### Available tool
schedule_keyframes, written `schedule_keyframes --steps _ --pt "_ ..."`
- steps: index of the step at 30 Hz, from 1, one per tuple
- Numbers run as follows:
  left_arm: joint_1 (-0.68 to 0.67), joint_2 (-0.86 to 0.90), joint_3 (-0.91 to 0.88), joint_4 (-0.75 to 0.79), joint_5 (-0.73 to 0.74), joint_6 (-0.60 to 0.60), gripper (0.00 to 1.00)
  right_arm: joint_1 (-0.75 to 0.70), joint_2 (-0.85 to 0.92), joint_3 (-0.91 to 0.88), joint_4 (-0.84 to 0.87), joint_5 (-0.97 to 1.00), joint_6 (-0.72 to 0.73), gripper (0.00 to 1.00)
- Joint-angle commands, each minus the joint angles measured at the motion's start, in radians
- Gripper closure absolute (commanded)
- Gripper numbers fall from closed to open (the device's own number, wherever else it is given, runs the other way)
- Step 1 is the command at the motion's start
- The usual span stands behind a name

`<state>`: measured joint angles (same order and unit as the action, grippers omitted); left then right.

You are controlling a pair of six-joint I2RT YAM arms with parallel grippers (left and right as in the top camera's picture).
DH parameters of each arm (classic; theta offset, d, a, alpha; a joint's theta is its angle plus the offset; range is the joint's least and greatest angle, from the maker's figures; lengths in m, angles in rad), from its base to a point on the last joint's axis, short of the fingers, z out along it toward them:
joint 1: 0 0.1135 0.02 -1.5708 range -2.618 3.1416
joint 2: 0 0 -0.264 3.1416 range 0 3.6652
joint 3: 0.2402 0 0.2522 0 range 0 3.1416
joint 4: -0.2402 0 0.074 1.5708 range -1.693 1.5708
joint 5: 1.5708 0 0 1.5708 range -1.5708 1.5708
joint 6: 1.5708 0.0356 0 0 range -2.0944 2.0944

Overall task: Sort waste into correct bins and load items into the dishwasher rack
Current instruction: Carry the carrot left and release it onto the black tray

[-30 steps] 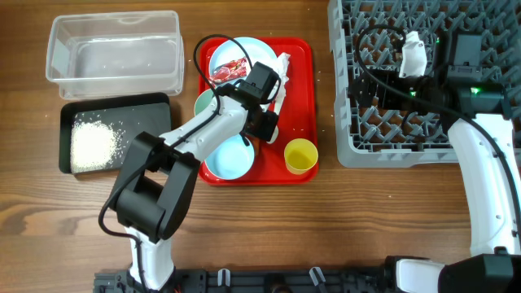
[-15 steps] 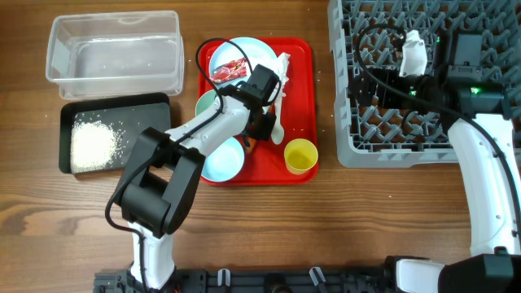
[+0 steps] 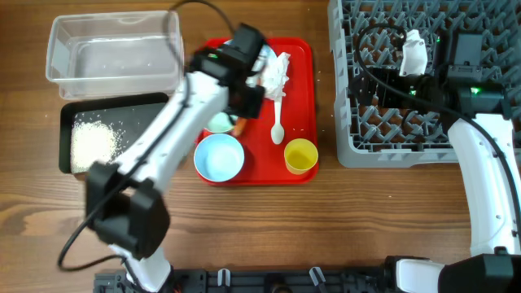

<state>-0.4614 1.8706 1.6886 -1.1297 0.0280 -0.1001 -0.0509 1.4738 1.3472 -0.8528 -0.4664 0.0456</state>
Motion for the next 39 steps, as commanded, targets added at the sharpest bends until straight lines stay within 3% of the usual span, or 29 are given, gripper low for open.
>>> schedule_keyframes --steps 1,9,14,21,31,33,36,39 --pt "0.159 -0.054 0.019 -0.130 0.001 -0.040 0.96 0.006 0.013 0.019 0.000 0.006 0.007 0.00" --pt "0.504 -0.052 -0.020 -0.269 0.005 -0.044 0.96 0.006 0.013 0.019 0.006 0.006 0.007 0.00" --pt "0.579 -0.052 -0.101 -0.237 0.005 -0.118 0.96 0.006 0.013 0.019 0.013 0.006 0.007 0.00" --pt "0.579 -0.052 -0.349 0.010 0.004 -0.229 0.96 0.006 0.013 0.019 0.014 0.007 0.007 0.00" --pt "0.578 -0.051 -0.531 0.404 0.005 -0.332 0.95 0.006 0.013 0.019 0.014 0.006 0.008 0.00" --pt "0.575 -0.051 -0.542 0.428 0.005 -0.336 0.88 0.006 0.013 0.019 0.014 0.006 0.010 0.00" --pt "0.569 -0.051 -0.542 0.427 0.006 -0.335 0.63 0.006 0.013 0.019 0.014 0.006 0.010 0.00" --pt "0.568 -0.051 -0.542 0.423 0.034 -0.334 0.53 0.006 0.013 0.019 0.014 0.006 0.010 0.00"
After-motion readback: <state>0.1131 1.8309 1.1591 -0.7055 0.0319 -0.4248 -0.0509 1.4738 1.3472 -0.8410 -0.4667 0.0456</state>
